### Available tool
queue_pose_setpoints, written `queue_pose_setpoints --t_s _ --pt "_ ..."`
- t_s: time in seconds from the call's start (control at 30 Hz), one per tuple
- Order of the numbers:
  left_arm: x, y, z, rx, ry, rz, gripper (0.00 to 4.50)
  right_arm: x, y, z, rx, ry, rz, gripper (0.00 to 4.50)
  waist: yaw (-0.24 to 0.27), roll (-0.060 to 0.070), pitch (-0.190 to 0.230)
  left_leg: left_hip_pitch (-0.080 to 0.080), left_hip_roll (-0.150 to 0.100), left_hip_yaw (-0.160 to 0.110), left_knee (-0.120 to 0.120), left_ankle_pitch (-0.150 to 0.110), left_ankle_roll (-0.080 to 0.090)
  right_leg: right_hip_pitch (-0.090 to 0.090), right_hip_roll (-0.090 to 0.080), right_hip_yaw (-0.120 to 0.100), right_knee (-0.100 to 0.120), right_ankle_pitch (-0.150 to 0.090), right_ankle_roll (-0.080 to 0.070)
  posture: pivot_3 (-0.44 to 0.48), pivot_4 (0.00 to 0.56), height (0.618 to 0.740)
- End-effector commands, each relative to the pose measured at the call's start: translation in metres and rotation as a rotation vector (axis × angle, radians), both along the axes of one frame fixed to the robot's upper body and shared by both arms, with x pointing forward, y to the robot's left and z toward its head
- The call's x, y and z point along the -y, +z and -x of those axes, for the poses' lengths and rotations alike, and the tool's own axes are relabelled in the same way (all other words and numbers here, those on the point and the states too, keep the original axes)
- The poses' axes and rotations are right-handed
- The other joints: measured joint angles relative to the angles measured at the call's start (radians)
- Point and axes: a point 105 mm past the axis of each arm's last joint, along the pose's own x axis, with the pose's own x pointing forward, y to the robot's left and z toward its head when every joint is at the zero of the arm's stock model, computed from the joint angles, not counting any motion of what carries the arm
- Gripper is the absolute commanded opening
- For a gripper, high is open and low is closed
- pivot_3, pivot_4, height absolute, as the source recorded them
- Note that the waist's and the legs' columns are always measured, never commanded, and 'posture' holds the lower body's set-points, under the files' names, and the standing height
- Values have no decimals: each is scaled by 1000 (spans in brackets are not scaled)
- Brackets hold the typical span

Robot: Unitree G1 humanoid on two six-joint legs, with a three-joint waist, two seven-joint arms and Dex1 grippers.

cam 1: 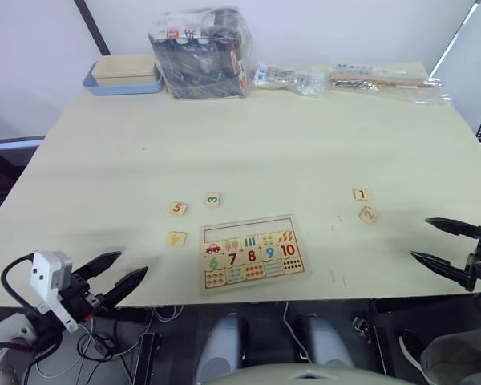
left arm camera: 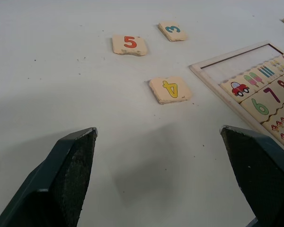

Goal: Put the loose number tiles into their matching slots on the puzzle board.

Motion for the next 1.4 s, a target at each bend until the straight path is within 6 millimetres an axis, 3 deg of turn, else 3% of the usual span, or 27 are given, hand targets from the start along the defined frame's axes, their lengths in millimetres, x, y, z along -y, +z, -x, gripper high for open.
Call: queue_pose_setpoints --t_s 0.03,0.27,0.43,0.73,1.0,1.4 --pt "-1 10 -4 35 -6 -20 4422 -6 11 -6 42 20 7 4500 0 0 0 0 0 0 0 0 0 0 0 0 0 0 0 0 150 740" --pt "17 22 -12 90 -76 -5 4422 -28 26 -31 46 45 -25 4500 -1 0 0 0 0 0 0 0 0 0 0 0 0 0 0 0 150 740" --pt "30 37 -11 208 -169 0 4422 -48 36 -61 44 79 15 4500 -2 0 0 -1 0 0 0 0 0 0 0 0 0 0 0 0 150 740" --pt "32 51 10 244 -420 48 4422 -58 47 -108 7 195 156 4500 -4 1 1 -1 0 1 0 0 0 0 0 -1 0 0 -1 0 150 740" --pt "30 48 21 227 -443 101 4422 -52 26 -148 -48 255 341 4500 -26 1 1 -1 0 1 0 0 0 0 1 -2 0 0 -1 0 150 740" --pt "24 44 28 228 -406 121 4422 -51 7 -157 -100 243 389 4500 -31 2 2 -1 0 2 -1 0 0 0 1 -1 0 0 -1 0 150 740"
